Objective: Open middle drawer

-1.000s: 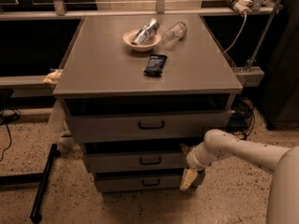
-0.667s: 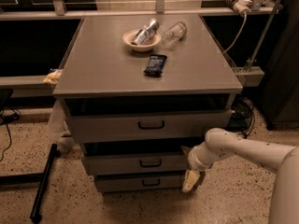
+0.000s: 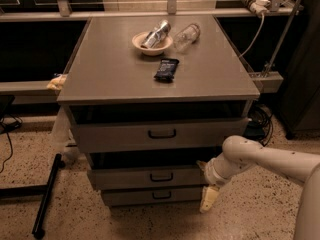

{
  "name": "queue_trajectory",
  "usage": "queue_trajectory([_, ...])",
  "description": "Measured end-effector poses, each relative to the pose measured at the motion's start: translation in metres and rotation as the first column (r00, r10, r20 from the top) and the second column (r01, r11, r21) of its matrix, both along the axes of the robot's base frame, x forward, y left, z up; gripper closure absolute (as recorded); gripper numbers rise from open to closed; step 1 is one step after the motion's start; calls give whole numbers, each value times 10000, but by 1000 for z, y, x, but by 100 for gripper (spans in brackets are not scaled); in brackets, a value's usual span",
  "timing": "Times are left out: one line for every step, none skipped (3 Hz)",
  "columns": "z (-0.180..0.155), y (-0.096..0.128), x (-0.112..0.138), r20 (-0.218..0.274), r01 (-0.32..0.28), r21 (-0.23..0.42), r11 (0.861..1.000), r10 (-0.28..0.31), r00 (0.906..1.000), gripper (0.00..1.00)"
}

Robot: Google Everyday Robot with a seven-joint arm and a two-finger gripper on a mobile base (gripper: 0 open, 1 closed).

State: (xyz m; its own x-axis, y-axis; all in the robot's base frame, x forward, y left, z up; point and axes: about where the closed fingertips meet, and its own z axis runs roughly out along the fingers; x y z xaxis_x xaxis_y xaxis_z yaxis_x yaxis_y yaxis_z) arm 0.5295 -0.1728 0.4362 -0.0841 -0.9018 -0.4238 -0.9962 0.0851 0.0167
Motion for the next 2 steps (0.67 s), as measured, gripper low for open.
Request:
queue_trajectory([0,-3,-14,-479,17,41,10000,-15,9989,0])
queue_trajectory([0,-5,-31,-943,69,114,9999,-58,9955,0])
